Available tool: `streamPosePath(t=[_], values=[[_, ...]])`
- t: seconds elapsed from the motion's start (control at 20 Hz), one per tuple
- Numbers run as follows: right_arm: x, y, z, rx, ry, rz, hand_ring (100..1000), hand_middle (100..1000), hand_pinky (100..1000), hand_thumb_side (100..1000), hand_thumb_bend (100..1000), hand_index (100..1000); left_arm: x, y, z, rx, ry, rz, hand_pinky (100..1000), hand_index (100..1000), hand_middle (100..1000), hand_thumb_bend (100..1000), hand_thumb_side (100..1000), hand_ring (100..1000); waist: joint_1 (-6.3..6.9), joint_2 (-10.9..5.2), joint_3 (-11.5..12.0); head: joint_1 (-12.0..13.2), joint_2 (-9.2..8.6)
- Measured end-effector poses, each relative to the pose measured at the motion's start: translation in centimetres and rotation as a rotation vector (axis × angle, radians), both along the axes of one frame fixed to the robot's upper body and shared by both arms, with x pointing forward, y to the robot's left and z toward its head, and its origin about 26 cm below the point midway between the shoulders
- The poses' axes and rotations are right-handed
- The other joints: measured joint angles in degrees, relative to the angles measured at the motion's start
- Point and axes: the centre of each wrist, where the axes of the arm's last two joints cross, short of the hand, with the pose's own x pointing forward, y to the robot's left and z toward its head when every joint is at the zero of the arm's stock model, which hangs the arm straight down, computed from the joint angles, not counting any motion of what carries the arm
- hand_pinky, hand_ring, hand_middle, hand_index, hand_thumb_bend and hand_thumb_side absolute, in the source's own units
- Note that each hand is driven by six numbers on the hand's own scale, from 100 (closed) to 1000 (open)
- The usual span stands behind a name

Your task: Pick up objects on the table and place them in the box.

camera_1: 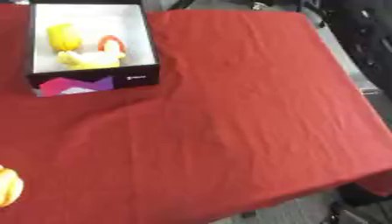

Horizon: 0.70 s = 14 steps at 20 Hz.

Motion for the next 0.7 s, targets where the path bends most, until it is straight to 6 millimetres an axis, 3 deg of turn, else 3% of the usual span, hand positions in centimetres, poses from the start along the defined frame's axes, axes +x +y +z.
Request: streamPosePath(t=[0.2,0.35,0.7], values=[[-2.1,1.5,-2.4,0.133,0.009,0.031,767,693,763,248,100,825,-0.1,0.1,-0.2,0.007,0.004,0.007,864,815,781,100,615,855,0.29,0.0,-0.8,2.7,0.15],[-3.3,3.0,-3.9,0.234,0.0,0.043,766,691,763,293,100,825,-0.2,0.2,-0.4,0.01,0.005,0.011,862,815,780,100,612,853,1.6,0.0,-0.9,4.8,0.14],[-3.7,3.7,-6.8,0.365,0.024,0.006,750,673,753,446,100,820,-0.4,0.4,-1.1,0.025,-0.006,0.013,855,819,778,100,595,847,3.97,0.0,-1.5,9.5,-0.42]])
